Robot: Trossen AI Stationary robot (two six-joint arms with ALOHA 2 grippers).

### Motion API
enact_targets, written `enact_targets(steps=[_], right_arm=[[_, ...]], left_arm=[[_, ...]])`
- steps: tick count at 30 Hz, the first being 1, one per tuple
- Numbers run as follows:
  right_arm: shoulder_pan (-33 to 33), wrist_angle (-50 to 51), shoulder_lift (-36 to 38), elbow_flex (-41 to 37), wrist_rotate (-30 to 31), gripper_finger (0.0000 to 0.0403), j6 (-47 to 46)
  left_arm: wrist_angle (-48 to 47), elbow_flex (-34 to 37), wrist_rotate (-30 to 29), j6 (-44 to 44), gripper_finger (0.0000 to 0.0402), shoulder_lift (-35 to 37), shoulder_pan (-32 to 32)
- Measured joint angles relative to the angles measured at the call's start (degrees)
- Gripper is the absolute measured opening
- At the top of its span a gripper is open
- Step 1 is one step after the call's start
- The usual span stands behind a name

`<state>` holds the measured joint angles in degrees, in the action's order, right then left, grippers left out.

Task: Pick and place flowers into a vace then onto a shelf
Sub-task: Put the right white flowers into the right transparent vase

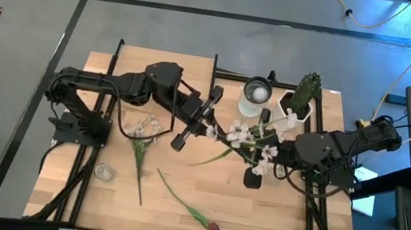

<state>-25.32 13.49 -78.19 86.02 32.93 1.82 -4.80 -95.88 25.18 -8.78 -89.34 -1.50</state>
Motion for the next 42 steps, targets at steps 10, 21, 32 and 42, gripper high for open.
enact_targets(steps=[10,21,32,42], right_arm=[[0.01,0.33,0.07,0.0,0.15,0.0014,0.18],[-0.43,6.89,3.52,-0.09,3.58,0.0006,-3.37],[-12.73,34.59,17.33,0.07,12.86,0.0006,-34.62],[-28.26,53.83,20.93,0.03,20.2,0.0006,-50.17]], left_arm=[[-0.74,-0.04,-2.93,-0.25,0.0036,0.04,-0.07],[-8.52,-0.08,-3.81,1.13,0.0129,1.02,1.04],[-19.87,0.02,-9.3,2.18,0.0137,2.05,3.1],[-19.19,0.02,-10.28,-0.11,0.0133,1.66,3.21]])
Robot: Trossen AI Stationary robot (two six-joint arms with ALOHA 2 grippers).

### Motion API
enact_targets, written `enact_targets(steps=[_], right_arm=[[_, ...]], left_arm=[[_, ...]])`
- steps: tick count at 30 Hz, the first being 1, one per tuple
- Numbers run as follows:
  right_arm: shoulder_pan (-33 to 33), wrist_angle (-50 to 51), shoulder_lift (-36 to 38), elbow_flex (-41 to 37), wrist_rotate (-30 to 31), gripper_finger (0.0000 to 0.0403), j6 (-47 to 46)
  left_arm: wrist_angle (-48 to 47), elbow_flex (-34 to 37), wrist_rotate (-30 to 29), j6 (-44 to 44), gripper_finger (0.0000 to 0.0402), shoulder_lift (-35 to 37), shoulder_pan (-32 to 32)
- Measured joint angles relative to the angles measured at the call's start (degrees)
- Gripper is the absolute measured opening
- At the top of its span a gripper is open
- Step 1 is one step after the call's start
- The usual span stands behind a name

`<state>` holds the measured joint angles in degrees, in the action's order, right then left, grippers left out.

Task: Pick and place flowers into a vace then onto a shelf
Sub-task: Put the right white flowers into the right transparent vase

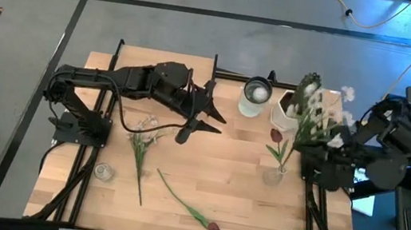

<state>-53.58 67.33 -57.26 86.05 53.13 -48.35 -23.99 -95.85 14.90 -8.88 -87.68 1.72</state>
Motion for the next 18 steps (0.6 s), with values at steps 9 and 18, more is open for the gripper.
enact_targets(steps=[9,18], right_arm=[[-8.41,15.42,-0.13,-0.07,4.1,0.0006,-10.47],[-15.12,22.31,0.1,-2.52,7.73,0.0006,-20.62]], left_arm=[[0.17,0.0,-0.02,0.22,0.013,0.0,0.0],[0.11,0.0,-0.04,0.81,0.0129,0.0,0.0]])
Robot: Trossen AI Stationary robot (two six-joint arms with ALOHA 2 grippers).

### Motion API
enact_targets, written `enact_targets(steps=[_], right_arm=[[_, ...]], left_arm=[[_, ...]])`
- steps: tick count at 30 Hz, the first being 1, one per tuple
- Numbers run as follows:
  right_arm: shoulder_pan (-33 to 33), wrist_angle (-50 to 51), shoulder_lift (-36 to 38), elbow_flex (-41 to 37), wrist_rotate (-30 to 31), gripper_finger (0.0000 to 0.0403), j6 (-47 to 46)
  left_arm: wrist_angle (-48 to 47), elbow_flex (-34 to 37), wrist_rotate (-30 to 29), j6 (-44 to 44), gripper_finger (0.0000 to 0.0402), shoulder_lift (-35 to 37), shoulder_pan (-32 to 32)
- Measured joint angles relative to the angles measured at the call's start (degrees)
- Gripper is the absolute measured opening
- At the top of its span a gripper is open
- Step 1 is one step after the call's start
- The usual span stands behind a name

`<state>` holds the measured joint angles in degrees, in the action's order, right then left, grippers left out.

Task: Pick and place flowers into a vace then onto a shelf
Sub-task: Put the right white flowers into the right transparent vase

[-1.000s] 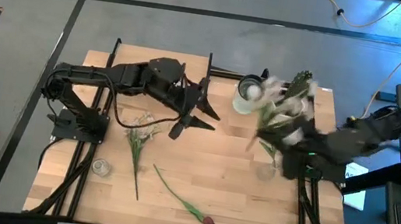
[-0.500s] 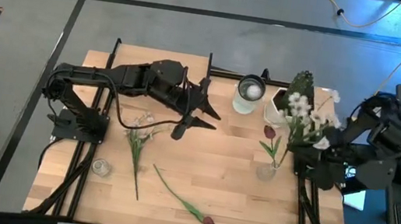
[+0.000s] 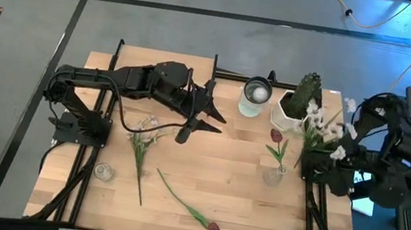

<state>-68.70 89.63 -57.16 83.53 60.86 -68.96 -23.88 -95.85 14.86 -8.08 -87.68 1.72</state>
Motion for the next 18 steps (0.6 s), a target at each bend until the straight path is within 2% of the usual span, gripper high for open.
enact_targets(steps=[10,18], right_arm=[[-3.96,0.34,0.57,-13.74,5.41,0.0006,-12.25],[-5.51,0.17,0.54,-23.75,6.12,0.0006,-20.83]], left_arm=[[0.0,0.0,-0.05,-0.02,0.0128,0.0,0.0],[0.0,0.0,-0.05,2.75,0.0128,0.0,0.0]])
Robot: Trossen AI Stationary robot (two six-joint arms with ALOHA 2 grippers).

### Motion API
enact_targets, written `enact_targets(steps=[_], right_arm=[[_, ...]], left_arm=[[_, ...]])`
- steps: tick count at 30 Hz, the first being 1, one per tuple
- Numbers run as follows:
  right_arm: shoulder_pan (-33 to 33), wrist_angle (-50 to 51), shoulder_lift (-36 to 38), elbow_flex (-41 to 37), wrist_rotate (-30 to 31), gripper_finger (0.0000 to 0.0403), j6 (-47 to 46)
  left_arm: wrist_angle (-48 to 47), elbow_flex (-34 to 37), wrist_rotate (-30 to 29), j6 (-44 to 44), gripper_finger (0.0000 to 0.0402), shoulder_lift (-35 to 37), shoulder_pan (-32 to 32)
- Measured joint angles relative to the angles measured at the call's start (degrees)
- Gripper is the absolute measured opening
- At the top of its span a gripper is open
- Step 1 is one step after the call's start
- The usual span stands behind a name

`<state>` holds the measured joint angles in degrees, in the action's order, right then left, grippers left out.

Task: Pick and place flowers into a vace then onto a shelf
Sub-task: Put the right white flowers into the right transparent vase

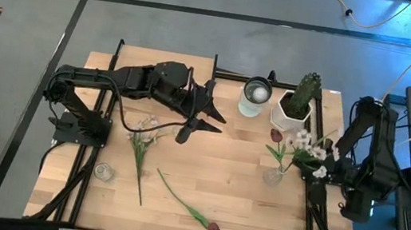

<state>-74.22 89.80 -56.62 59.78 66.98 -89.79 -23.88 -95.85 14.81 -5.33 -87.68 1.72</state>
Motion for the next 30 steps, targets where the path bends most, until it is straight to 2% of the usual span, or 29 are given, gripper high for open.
enact_targets(steps=[8,12,24,30], right_arm=[[0.0,-0.22,0.0,-5.38,-0.29,0.0006,-1.69],[-0.04,-0.89,0.08,-6.83,-2.0,0.0006,-1.73],[0.0,-10.03,0.15,-13.82,-2.84,0.0012,-1.73],[0.0,-12.65,0.15,-16.85,-6.92,0.0014,-1.75]], left_arm=[[0.02,0.0,-0.41,3.28,0.0127,0.0,0.0],[0.02,0.0,-2.45,3.43,0.0127,0.0,-0.17],[0.04,-0.01,-4.68,4.1,0.0127,0.02,-0.22],[0.04,-0.02,-4.7,4.1,0.0127,0.02,-0.22]])
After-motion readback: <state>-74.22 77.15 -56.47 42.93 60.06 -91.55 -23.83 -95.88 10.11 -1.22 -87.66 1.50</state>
